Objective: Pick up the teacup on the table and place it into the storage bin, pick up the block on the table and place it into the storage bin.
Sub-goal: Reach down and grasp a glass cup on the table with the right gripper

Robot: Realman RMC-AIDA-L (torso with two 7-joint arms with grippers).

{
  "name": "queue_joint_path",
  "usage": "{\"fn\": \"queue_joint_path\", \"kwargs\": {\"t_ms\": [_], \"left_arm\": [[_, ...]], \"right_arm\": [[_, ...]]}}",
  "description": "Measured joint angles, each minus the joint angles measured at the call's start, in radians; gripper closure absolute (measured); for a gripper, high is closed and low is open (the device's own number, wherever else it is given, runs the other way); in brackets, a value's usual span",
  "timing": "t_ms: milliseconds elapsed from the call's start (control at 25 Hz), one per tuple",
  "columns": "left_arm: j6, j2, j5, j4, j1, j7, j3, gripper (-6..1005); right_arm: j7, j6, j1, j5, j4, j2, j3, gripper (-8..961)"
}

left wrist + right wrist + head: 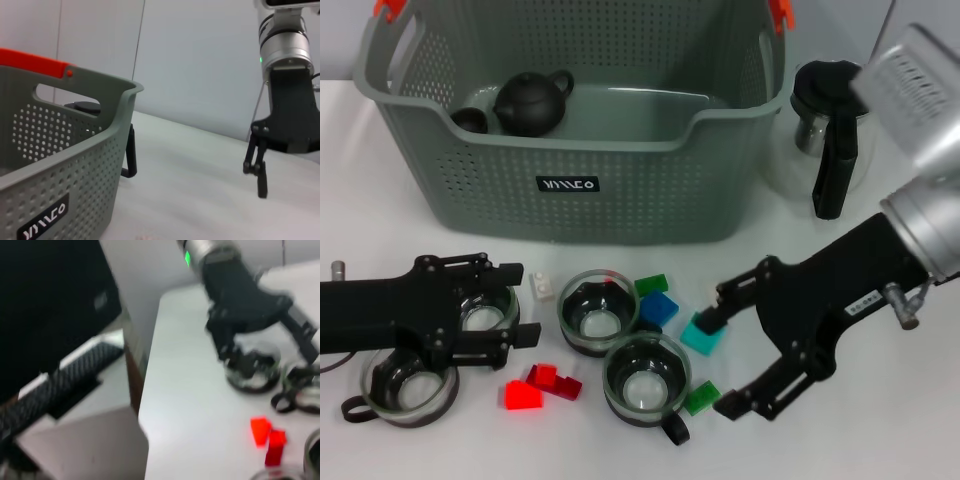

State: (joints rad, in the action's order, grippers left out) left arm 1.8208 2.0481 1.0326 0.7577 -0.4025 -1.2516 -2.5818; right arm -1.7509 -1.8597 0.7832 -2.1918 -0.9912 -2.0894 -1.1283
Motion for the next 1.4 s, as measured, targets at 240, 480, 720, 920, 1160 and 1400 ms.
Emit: {"fn": "queue_joint_path", "kwargs": {"t_ms": [240, 480, 720, 920, 1160, 1400], "left_arm": [[-0.007, -0.007, 0.001, 0.001, 0.000, -0.002, -0.002, 222], [-0.008, -0.011, 0.000, 0.003, 0.005, -0.012, -0.040, 222], [-0.011, -0.010, -0.001, 0.003, 0.008, -0.012, -0.041, 221], [-0.011, -0.007, 0.000, 0.003, 0.008, -0.012, -0.041, 222], [-0.023, -0.003, -0.001, 0.001, 0.013, -0.012, -0.041, 222], [-0.023, -0.003, 0.003, 0.001, 0.016, -0.012, -0.041, 221]], "right_arm": [[-0.051, 0.051, 0.051, -0.103, -0.053, -0.012, -0.164, 19], [-0.056, 0.107, 0.093, -0.104, -0.064, -0.013, -0.296, 22], [-0.055, 0.175, 0.108, -0.104, -0.106, -0.018, -0.448, 26], [-0.058, 0.224, 0.109, -0.098, -0.127, -0.020, -0.519, 29], [-0.069, 0.292, 0.101, -0.065, -0.118, -0.021, -0.601, 32], [-0.123, 0.434, 0.097, -0.045, -0.114, -0.021, -0.716, 88]]}}
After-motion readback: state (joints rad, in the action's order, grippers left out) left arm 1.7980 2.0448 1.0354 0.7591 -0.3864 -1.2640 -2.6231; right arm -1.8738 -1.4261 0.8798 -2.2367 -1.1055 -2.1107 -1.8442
